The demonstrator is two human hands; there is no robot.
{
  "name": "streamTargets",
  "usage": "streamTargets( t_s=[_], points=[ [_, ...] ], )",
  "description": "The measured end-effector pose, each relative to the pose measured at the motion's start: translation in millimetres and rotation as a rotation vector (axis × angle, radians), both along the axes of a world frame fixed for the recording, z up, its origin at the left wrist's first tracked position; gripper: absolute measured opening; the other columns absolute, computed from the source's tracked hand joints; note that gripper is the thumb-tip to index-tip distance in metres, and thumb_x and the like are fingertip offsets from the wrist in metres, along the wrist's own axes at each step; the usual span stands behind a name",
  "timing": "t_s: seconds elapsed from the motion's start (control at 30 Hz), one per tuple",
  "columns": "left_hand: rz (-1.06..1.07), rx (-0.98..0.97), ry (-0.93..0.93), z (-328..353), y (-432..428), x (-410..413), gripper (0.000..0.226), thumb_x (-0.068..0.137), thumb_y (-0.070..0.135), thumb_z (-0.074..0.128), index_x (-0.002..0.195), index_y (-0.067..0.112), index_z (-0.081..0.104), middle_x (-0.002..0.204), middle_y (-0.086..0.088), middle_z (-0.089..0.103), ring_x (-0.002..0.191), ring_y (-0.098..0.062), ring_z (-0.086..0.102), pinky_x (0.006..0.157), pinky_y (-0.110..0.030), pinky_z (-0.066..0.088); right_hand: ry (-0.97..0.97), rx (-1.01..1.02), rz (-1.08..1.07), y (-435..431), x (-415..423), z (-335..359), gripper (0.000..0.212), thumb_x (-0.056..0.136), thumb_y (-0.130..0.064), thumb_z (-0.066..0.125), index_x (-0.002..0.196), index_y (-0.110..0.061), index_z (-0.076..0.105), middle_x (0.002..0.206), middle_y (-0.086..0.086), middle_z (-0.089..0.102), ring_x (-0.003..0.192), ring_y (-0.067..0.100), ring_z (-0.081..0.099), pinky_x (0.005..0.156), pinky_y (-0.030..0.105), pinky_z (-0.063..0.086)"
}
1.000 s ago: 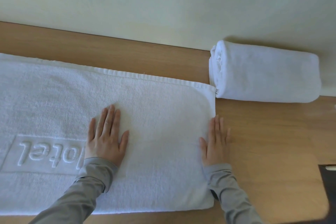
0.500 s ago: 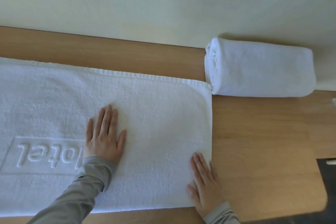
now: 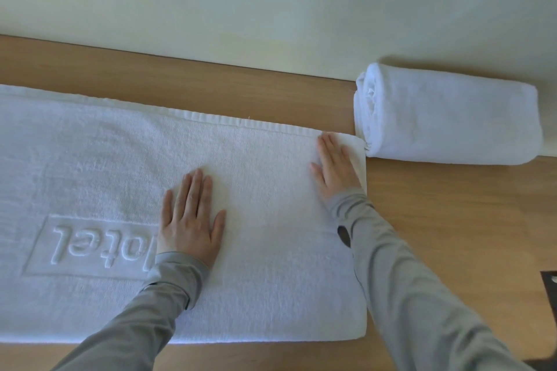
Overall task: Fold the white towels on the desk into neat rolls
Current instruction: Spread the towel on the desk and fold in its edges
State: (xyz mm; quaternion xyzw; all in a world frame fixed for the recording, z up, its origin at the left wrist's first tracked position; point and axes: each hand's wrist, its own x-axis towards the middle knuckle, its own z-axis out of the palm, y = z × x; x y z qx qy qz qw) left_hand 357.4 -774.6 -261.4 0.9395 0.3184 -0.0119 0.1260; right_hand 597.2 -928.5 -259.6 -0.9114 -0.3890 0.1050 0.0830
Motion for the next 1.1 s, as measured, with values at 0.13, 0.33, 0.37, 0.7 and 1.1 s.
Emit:
streamTargets(
  t_s=[0.13, 0.33, 0.37, 0.7, 1.1],
  points=[
    [-0.005, -0.008, -0.003, -1, 1, 1, 0.066, 0.092, 0.044, 0.019, 0.146, 0.007, 0.027, 0.154, -0.01, 0.025, 0.142, -0.025, 0.02, 0.116, -0.05, 0.017, 0.022, 0.114, -0.154, 5, 21, -5, 0.049, 0.1, -0.018, 0.034, 0.144, -0.001, 0.023, 0.154, 0.015, 0.019, 0.144, 0.024, 0.012, 0.117, 0.032, 0.005],
    [-0.024, -0.029, 0.029, 1, 3, -2, 0.067, 0.092, 0.045, 0.016, 0.146, 0.006, 0.028, 0.153, -0.011, 0.026, 0.142, -0.026, 0.022, 0.115, -0.049, 0.018, 0.437, 0.547, -0.548, 13, 20, 17, 0.04, 0.1, -0.025, 0.037, 0.136, -0.009, 0.044, 0.144, 0.008, 0.041, 0.134, 0.019, 0.036, 0.104, 0.014, 0.022],
    [-0.029, -0.036, 0.033, 2, 4, -2, 0.067, 0.093, 0.045, 0.014, 0.146, 0.006, 0.028, 0.153, -0.011, 0.026, 0.142, -0.026, 0.022, 0.115, -0.049, 0.018, 0.508, 0.595, -0.618, 13, 22, 21, 0.04, 0.1, -0.028, 0.036, 0.135, -0.012, 0.046, 0.144, 0.004, 0.042, 0.132, 0.015, 0.037, 0.104, 0.017, 0.024],
    [0.039, -0.132, 0.017, 3, 2, 0, 0.076, 0.083, 0.06, -0.008, 0.146, 0.017, -0.002, 0.158, 0.0, 0.0, 0.143, -0.013, -0.007, 0.119, -0.036, -0.002, 0.151, -0.214, -0.124, 18, 50, 36, 0.051, 0.095, -0.025, 0.041, 0.143, -0.012, 0.031, 0.138, 0.013, 0.043, 0.123, 0.029, 0.045, 0.102, 0.035, 0.034],
    [1.673, -0.649, -0.475, 64, -185, 9, 0.09, 0.077, 0.019, 0.075, 0.148, 0.011, 0.02, 0.149, -0.019, 0.022, 0.133, -0.038, 0.025, 0.107, -0.05, 0.024, 0.12, -0.537, 0.135, 36, 73, 79, 0.036, 0.087, -0.025, 0.055, 0.119, -0.007, 0.049, 0.121, 0.01, 0.053, 0.106, 0.028, 0.053, 0.082, 0.031, 0.043]
  ],
)
